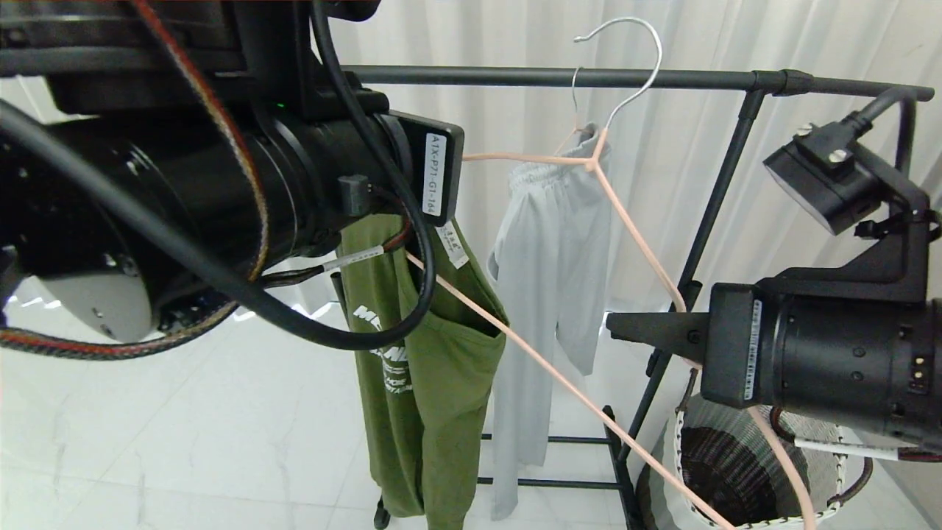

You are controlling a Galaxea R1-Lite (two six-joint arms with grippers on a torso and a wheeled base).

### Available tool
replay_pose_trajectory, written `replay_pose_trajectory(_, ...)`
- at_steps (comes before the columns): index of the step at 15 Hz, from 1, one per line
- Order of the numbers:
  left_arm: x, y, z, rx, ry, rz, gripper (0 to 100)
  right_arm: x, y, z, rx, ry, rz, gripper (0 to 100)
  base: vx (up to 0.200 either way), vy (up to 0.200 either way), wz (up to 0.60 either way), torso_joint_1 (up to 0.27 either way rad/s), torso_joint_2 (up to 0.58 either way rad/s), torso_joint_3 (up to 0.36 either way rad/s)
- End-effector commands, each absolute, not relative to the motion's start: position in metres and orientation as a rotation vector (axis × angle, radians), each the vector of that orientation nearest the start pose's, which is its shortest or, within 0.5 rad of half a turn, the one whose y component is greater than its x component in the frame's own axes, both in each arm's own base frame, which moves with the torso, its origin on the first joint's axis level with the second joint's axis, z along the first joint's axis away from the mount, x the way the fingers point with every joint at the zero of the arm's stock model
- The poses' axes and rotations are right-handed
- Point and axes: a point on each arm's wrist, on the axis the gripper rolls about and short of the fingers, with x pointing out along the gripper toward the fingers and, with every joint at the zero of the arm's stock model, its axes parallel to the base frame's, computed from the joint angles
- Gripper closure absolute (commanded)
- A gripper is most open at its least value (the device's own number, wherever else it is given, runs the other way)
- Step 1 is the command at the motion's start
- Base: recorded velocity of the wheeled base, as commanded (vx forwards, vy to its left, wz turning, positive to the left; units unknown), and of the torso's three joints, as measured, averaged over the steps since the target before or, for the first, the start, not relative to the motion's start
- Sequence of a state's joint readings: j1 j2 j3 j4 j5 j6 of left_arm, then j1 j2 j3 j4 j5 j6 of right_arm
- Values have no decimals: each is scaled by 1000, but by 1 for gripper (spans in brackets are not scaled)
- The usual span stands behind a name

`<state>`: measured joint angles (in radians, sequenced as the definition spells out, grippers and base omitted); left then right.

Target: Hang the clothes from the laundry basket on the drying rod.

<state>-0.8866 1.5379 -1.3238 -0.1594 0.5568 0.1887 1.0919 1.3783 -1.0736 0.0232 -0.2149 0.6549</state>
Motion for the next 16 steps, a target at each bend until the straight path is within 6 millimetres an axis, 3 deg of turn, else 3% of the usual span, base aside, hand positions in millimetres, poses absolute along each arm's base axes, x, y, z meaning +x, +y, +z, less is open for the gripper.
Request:
replay_pose_trajectory(1, 191, -218, 329, 226, 14, -341, 100, 114, 209, 274, 380, 559, 732, 100, 0, 0, 0, 0, 0, 0)
replay_pose_trajectory(10, 181, -235, 333, 175, 6, -399, 100, 119, 222, 262, 279, 553, 746, 100, 0, 0, 0, 0, 0, 0)
replay_pose_trajectory(16, 169, -235, 341, 160, -16, -433, 100, 130, 209, 247, 7, 402, 762, 100, 0, 0, 0, 0, 0, 0)
